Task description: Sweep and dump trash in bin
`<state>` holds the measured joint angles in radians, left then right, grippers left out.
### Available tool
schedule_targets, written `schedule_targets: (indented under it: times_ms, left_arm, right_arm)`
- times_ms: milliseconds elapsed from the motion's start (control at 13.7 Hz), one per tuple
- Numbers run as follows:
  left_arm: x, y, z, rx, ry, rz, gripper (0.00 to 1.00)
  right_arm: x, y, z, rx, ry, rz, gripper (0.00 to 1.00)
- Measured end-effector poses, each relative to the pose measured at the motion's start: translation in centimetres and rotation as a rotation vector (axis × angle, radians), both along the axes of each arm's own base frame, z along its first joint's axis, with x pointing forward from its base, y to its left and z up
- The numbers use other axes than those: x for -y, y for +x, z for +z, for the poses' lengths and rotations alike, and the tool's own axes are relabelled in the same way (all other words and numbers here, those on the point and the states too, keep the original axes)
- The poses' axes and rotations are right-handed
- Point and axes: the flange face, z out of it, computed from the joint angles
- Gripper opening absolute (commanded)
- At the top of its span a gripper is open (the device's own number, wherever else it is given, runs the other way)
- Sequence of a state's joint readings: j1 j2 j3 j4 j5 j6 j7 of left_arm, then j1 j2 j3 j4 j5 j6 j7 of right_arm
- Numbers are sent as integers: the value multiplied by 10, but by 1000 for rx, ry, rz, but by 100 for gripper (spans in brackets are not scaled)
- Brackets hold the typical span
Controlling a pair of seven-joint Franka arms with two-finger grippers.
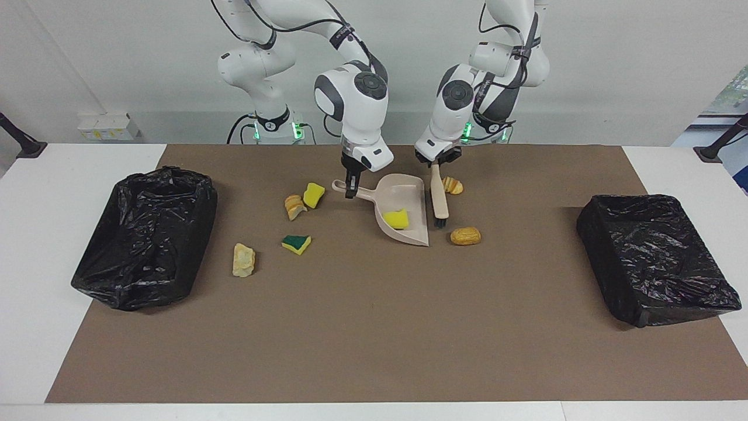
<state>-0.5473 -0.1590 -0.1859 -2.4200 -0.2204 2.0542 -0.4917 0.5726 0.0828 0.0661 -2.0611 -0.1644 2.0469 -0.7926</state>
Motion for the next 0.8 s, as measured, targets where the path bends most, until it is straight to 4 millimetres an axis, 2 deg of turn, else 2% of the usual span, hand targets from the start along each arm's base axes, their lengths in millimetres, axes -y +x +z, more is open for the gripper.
schedule_targets:
  times_ms: [146,291,583,801]
  left_arm:
    - [22,-4,11,9,-16,-36,0]
    - [24,-11,22,-42,22,-37,0]
    - [-4,-19,36,-122,140,148,0]
    - [-41,-19,21,-147,201,300,0]
  right_arm:
    - [0,0,0,0,0,0,0]
    - [0,0,0,0,0,0,0]
    - [0,0,0,0,0,0,0]
    - [0,0,0,0,0,0,0]
